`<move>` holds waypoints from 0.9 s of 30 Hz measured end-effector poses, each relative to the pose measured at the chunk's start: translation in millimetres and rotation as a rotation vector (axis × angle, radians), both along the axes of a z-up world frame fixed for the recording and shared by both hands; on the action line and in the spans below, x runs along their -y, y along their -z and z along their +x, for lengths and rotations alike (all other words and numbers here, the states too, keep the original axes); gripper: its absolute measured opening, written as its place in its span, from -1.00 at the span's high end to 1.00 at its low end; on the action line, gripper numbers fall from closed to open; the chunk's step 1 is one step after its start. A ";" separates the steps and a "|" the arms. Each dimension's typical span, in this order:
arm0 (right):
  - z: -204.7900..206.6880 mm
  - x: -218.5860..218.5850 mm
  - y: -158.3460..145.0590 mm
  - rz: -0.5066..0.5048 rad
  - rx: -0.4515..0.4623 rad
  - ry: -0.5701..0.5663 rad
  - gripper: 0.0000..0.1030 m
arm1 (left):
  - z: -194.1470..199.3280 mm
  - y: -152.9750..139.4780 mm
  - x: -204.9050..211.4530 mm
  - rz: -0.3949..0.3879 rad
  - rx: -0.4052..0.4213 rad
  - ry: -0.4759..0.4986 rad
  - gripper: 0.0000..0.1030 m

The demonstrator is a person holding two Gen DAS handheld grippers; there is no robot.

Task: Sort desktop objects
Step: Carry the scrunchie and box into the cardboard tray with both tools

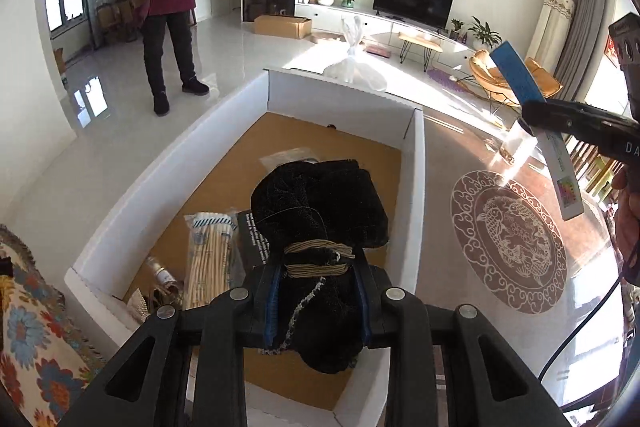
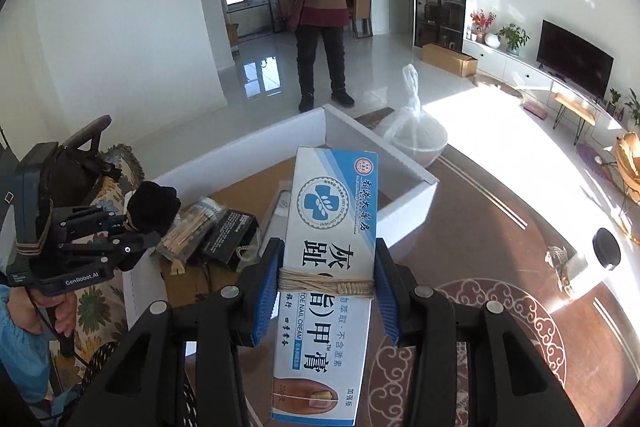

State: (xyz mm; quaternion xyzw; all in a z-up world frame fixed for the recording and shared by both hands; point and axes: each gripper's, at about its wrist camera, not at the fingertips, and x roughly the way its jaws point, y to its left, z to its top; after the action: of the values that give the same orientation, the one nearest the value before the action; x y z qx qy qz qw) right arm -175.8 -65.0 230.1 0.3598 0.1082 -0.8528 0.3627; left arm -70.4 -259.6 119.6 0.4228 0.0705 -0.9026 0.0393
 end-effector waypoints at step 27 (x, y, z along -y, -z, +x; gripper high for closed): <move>-77.7 148.7 108.3 0.087 0.159 -0.055 -0.95 | -10.4 63.4 0.3 -0.047 0.073 -0.233 -0.61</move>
State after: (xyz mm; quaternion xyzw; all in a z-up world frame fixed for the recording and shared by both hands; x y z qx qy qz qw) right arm -253.6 -213.7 121.8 0.4384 0.1258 -0.8059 0.3774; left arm -80.7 -259.8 56.2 0.4433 0.0964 -0.8774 0.1561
